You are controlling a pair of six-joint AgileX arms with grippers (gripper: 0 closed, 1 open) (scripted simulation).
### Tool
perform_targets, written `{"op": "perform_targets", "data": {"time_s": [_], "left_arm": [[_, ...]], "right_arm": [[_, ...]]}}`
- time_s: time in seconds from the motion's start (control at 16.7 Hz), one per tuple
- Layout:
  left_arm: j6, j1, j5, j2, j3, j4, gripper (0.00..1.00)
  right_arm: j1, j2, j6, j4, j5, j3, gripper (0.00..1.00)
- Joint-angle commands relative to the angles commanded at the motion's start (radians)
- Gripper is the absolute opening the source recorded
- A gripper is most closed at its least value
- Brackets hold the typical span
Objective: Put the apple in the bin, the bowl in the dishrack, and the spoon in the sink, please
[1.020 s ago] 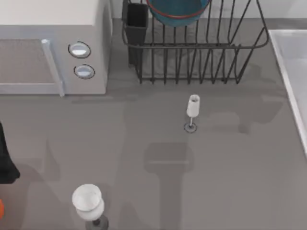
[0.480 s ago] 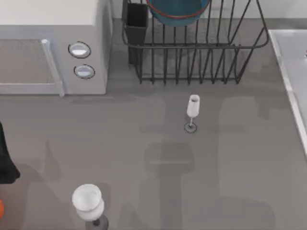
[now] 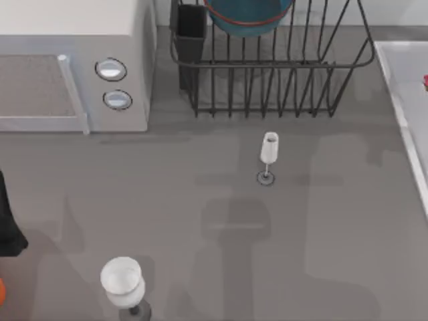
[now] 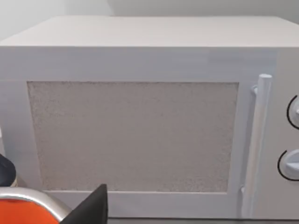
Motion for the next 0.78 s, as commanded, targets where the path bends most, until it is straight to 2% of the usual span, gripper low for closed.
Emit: {"op": "perform_targets", "data": {"time_s": [0.3,0.6,0.78], "left_arm": [[0.000,0.000,0.000,0.000,0.000,0.000,1.00],[0.000,0.000,0.000,0.000,0.000,0.000,1.00],[0.000,0.000,0.000,0.000,0.000,0.000,1.00]], "right_arm": [[-0.002,-0.029,-0.002,0.129,0.003,-0.161,0.00],[-0.003,-0.032,-0.002,0.146,0.004,-0.179,0.00],[-0.003,-0.032,-0.002,0.146,0.004,-0.179,0.23]]}}
